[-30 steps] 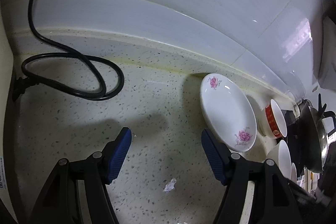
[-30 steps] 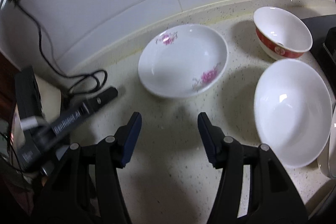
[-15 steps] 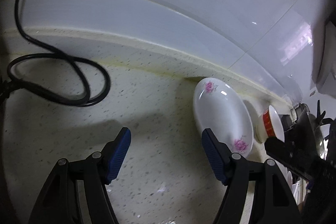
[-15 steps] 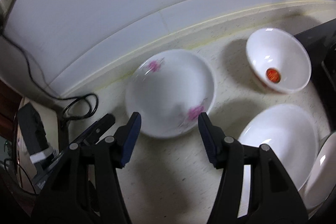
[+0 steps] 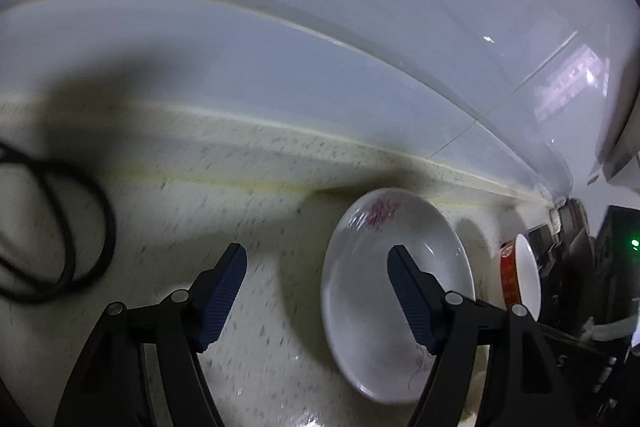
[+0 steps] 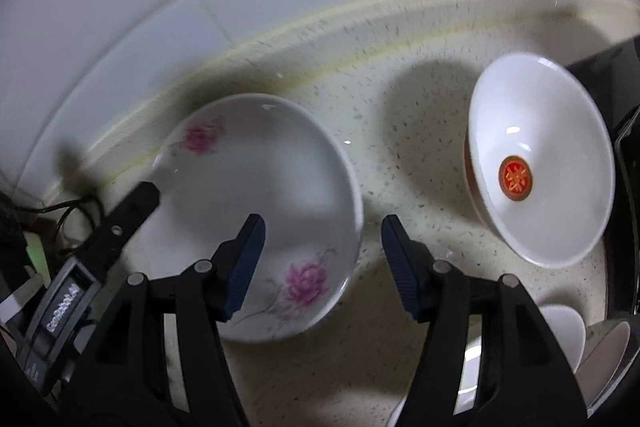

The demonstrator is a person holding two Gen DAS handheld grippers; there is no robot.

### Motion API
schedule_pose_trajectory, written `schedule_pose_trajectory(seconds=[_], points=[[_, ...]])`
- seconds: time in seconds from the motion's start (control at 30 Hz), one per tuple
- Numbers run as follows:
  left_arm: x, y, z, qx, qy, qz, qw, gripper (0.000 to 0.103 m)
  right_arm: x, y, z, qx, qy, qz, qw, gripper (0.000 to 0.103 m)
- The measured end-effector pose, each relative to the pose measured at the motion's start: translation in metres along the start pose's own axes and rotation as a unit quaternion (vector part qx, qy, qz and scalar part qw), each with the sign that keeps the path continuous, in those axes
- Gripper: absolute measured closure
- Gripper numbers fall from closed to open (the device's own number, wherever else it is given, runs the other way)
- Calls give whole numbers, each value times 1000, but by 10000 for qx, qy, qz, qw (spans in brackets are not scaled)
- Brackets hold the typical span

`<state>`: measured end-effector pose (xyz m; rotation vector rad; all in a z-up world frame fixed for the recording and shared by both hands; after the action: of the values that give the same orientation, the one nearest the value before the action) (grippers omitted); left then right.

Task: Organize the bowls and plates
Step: 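Grip the third rose plate rim with the right tool while the left tool grips it, then carry the third rose plate with both tools toward the plate stack by the stove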

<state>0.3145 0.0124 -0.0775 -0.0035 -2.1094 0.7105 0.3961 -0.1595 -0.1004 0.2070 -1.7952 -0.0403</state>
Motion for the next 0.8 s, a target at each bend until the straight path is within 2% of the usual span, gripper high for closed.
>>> schedule_pose_trajectory(seconds=[0.03, 0.07, 0.1, 0.13, 0.2, 0.23, 0.33, 0.47, 0.63, 0.8], points=[[-2, -2, -1, -59, 3, -13, 10000, 32, -3, 0, -1, -7, 49, -32, 10000, 39], [-5, -5, -2, -140, 19, -14, 9999, 43, -8, 1, -1, 16, 150, -84, 9999, 39], [-8, -7, -2, -241, 65, -39, 9997, 51, -8, 2, -4, 69, 89, -70, 9999, 44], [-11, -9, 0, -369, 129, -90, 9992, 63, -9, 5, -5, 139, 107, -114, 9998, 55], [-16, -14, 4, -628, 209, -148, 9977, 74, -8, 4, -6, 216, 106, -46, 9997, 60], [-18, -17, 7, -730, 282, -95, 9969, 83, -9, 4, -8, 228, 85, -53, 9997, 62], [-18, -16, 10, -858, 259, -106, 9959, 88, -8, 3, -9, 222, 41, -80, 9997, 69], [-12, 1, 7, -443, 319, 155, 9984, 91, -4, 8, -6, 237, -37, -350, 9991, 80], [10, 13, 0, -258, 64, 171, 9995, 91, 4, 24, 0, 229, -136, -670, 9974, 82], [34, 13, -3, -351, -191, 120, 9991, 91, 19, 34, 14, 77, -327, -950, 9949, 82]])
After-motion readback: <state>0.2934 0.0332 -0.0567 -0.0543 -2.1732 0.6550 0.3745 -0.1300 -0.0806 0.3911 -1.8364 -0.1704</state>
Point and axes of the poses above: each gripper's, at about its wrist camera, not at the fingertips, and x roughly against the way its jaws point, y to its left, z to its underside, the point moved 10 cm from there along -x, roughly the way its jaws point, and after that the axes turned 1 degree about -x, right-handed, at the moved point
